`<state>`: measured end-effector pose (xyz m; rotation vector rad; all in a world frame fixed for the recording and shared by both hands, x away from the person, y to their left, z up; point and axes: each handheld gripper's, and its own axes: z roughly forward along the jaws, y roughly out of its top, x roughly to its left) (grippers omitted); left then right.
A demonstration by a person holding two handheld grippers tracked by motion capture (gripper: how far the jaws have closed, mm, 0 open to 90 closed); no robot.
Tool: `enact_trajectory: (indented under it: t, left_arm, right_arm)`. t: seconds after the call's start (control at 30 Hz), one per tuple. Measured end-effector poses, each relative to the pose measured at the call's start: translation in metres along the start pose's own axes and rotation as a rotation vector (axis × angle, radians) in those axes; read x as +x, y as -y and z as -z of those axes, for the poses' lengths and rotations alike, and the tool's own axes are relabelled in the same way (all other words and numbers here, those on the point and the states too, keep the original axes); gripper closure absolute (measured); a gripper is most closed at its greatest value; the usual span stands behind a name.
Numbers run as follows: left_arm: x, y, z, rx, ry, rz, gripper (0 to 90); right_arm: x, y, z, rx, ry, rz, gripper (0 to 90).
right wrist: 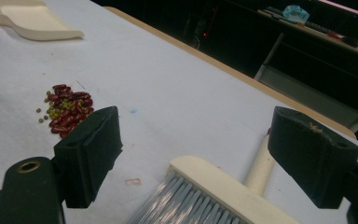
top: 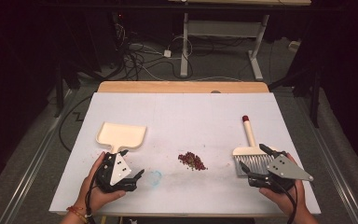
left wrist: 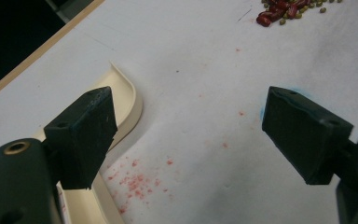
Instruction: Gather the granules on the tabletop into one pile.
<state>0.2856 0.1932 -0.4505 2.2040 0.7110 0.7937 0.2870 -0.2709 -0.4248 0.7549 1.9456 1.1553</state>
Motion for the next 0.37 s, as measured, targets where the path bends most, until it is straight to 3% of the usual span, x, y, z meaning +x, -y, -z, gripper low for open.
enact_trajectory:
  t: [0.37]
  left_arm:
    - [0.0006,-0.0002,-0.0015,0.004,0.005,-0.001,17.2]
  right_arm:
    - [0.0029,0.0002,-0.0035,0.014,-0.001,0.015,18.7]
